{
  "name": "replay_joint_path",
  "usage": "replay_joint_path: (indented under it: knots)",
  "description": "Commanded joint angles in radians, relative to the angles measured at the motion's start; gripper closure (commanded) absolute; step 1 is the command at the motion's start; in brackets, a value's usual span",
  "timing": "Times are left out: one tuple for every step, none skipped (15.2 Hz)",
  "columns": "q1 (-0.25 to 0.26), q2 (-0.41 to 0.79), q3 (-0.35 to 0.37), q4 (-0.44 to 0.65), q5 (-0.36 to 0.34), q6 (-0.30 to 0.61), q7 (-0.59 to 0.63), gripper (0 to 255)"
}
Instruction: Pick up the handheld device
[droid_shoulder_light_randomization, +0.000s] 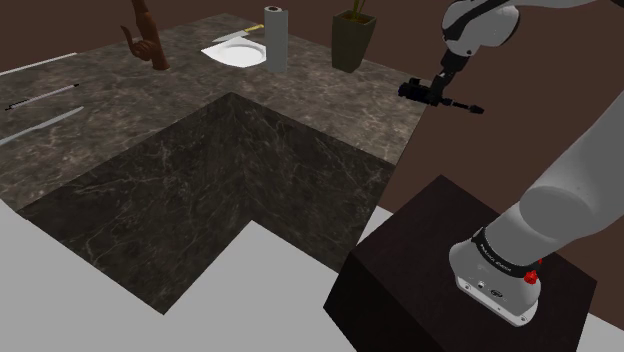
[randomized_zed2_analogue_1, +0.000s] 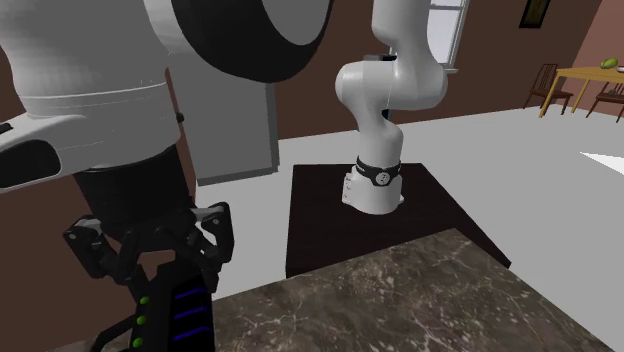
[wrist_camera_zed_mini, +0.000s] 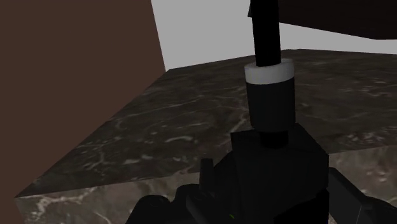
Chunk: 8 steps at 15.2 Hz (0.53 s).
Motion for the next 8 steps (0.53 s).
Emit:
replay_joint_path:
  knots:
    - [0.001,-0.014,-0.002,0.009,-0.01,-0.02,0.007,255]
    - [0.002,-0.021,-0.003,0.014,-0.015,-0.032,0.011,255]
    - [0.003,-0.029,-0.004,0.02,-0.02,-0.044,0.015,255]
    - [0.004,-0.036,-0.005,0.026,-0.025,-0.056,0.019,255]
    - [0.005,-0.043,-0.005,0.032,-0.03,-0.069,0.023,255]
    - [0.005,-0.05,-0.006,0.039,-0.035,-0.081,0.027,255]
    - [0.006,-0.057,-0.006,0.045,-0.039,-0.093,0.03,255]
    - [0.006,-0.063,-0.007,0.052,-0.044,-0.106,0.034,255]
